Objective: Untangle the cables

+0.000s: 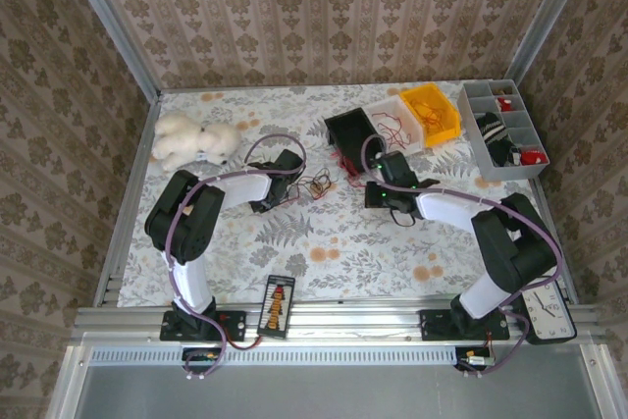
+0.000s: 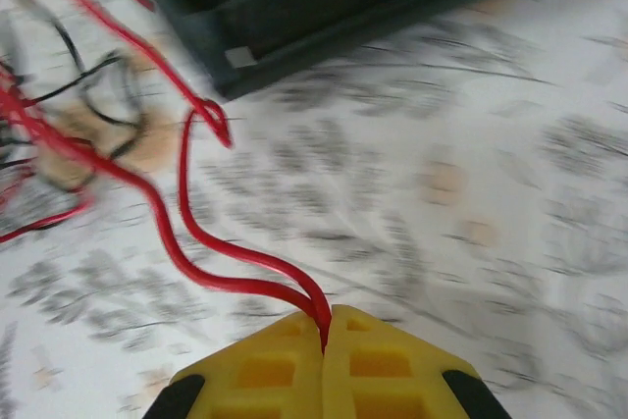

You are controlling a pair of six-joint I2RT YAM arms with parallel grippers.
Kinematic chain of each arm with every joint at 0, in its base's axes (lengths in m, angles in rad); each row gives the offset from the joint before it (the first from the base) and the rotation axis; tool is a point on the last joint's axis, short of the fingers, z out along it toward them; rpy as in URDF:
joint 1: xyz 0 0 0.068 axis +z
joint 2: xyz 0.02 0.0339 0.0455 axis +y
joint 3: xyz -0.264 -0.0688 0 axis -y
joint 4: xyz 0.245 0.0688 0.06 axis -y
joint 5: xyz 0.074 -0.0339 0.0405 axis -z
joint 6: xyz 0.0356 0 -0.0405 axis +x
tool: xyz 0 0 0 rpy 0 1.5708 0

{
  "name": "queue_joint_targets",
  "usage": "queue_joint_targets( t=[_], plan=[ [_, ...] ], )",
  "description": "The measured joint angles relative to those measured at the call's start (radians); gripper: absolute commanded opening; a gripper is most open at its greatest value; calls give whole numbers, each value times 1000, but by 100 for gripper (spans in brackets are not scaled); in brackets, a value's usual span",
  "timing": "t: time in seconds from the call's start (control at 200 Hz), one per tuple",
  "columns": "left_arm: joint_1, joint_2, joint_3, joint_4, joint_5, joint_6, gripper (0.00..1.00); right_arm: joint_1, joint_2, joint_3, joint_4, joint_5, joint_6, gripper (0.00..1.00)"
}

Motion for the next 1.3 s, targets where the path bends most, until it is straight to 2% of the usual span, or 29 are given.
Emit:
queue_joint_targets(
  t=[0.195, 0.44, 0.67, 0.82, 1.135, 1.3],
  plan=[
    [8, -61, -79, 84, 27, 76, 0, 113, -10, 16, -21, 90, -99, 0],
    [68, -220, -193, 137, 69, 100, 0, 114, -14, 19, -77, 246, -122, 0],
    [124, -480, -292, 250, 70, 160, 0, 109, 78, 84, -154, 353, -114, 0],
    [227, -612, -370, 278, 40, 134, 0, 95, 107, 87, -173, 366, -98, 0],
    [322, -639, -338, 91, -90, 60, 0, 18, 99, 77, -175, 372, -33, 0],
    [335, -617, -326, 72, -92, 53, 0, -28, 67, 42, -173, 372, 5, 0]
  ],
)
